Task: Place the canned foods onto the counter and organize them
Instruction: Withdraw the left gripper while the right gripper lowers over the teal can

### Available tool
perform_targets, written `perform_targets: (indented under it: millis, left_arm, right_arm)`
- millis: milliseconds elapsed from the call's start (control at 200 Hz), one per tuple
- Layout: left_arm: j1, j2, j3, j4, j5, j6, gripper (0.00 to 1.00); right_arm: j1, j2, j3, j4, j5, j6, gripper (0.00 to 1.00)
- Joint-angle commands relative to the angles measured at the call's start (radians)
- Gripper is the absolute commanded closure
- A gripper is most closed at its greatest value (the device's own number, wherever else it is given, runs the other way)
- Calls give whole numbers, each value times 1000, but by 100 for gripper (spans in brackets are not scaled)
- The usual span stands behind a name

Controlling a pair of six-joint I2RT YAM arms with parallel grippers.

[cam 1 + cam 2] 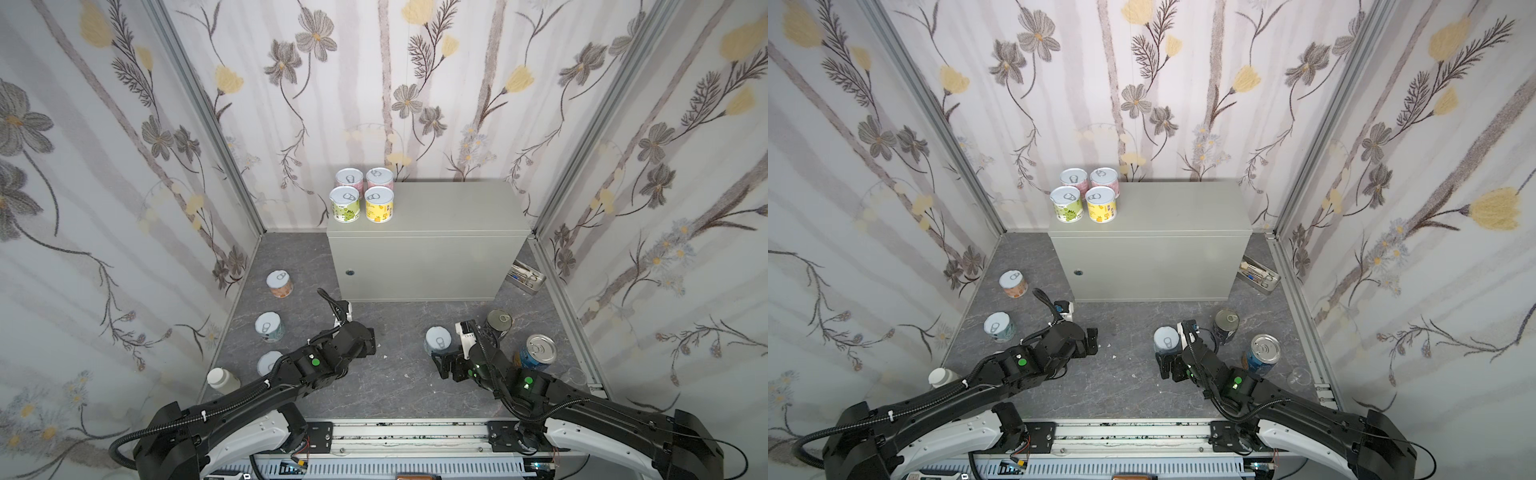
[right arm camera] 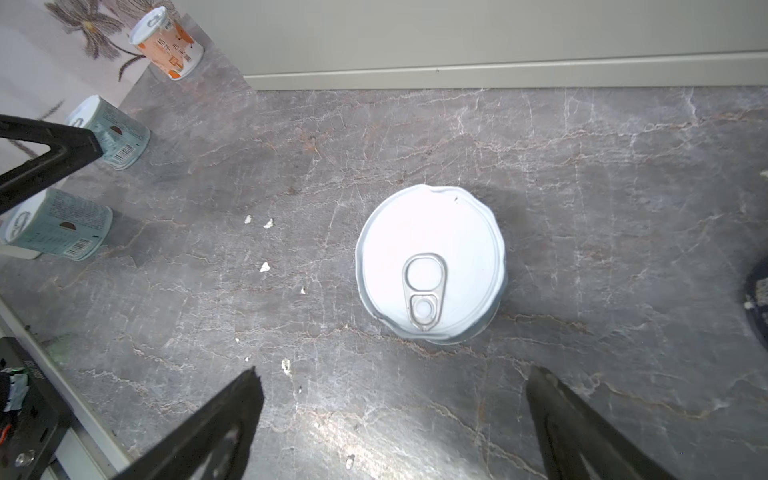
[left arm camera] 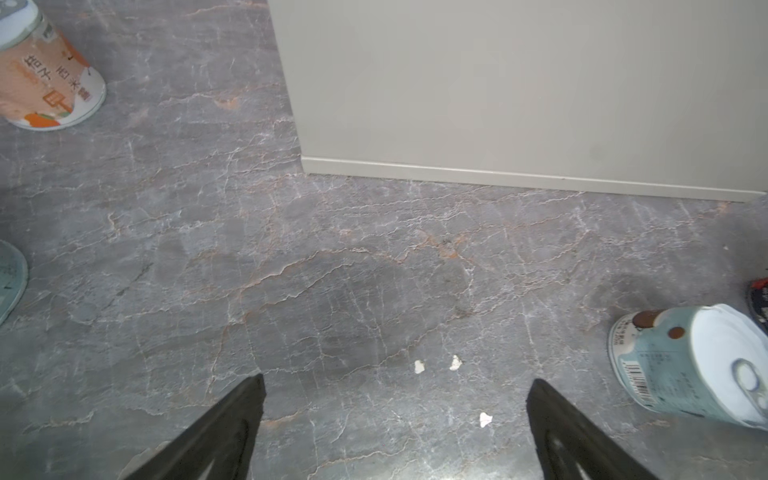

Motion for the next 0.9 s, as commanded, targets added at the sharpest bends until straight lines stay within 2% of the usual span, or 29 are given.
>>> perform_targets:
  millis: [0,430,560,894]
  left_arm:
    - [11,1,-26,58,-33,-24,0]
    - [41,-18,-88,102,-12,-5,0]
    - [49,-29,-101,105,-8,-6,0]
    - [54,-27,-112,111,-7,-8,0]
  right_arm:
    - [7,51,-22,111,23,55,0]
    - [4,309,-14,298,76,20,0]
    - [-25,390,12,341,83,-3,0]
    - [-46,529,72,413,91,-56,3]
